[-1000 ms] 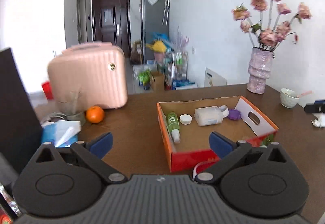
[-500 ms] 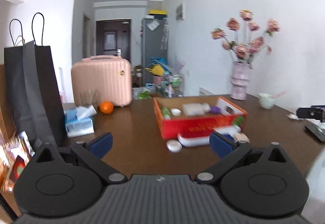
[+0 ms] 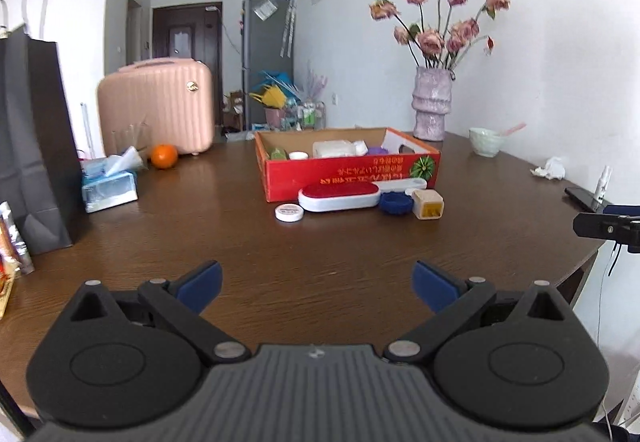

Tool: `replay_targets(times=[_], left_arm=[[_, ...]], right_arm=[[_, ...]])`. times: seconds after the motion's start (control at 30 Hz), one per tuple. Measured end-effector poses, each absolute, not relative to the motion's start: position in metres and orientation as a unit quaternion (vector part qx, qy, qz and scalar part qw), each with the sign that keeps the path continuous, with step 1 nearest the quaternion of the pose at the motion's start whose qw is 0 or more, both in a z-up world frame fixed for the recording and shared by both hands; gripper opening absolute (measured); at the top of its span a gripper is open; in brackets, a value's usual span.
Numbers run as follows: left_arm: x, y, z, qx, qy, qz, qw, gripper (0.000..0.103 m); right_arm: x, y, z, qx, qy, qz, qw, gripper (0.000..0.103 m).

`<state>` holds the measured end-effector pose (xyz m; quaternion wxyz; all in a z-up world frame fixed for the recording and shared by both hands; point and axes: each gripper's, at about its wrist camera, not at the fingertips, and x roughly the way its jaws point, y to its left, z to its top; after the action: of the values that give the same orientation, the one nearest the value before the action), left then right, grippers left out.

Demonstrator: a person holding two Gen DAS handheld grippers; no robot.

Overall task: Organize rigid objects
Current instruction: 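Withdraw both tools from the box toward the remaining items, then grasp the white round tin with the left tool while the right tool grasps the white plug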

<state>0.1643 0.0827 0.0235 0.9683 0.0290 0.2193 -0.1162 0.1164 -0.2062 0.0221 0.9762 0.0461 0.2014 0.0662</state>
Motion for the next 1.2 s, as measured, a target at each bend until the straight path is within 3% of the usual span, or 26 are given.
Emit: replay_targets(times=[0.1,0.37,0.43,0.57,0.83,0.93,1.0,1.2], left_arm=[[0.193,0.076,0.022,0.043,0.227,-0.116,0.966,0.103],[0.310,0.060,0.013,0.066,0.254,-0.145,0.954,0.101],[0.337,0.057,0.004,0.074,0.263,-0.149,0.950,0.096],[0.385,0.056,-0.018,0.069,0.307,-0.134,0.940,0.073],[0.446,0.054,-0.035,0.045,0.347,-0.125,0.928,0.063],[0.455,0.057,-0.042,0.038,0.352,-0.118,0.928,0.052],[0.458,0.059,-0.046,0.031,0.356,-0.119,0.926,0.040],[0.434,0.059,-0.041,0.011,0.337,-0.132,0.932,0.040]], right_arm=[[0.138,-0.207,0.018,0.045,0.213,0.063,0.974,0.098],[0.217,-0.202,0.014,0.039,0.241,0.063,0.968,0.074],[0.242,-0.197,0.008,0.034,0.252,0.067,0.965,0.073],[0.293,-0.189,-0.001,0.028,0.268,0.072,0.960,0.060],[0.377,-0.166,-0.016,-0.011,0.297,0.073,0.952,0.051],[0.386,-0.164,-0.024,-0.026,0.302,0.071,0.950,0.042],[0.386,-0.168,-0.026,-0.015,0.303,0.079,0.950,0.041],[0.372,-0.168,-0.020,-0.054,0.310,0.070,0.947,0.030]])
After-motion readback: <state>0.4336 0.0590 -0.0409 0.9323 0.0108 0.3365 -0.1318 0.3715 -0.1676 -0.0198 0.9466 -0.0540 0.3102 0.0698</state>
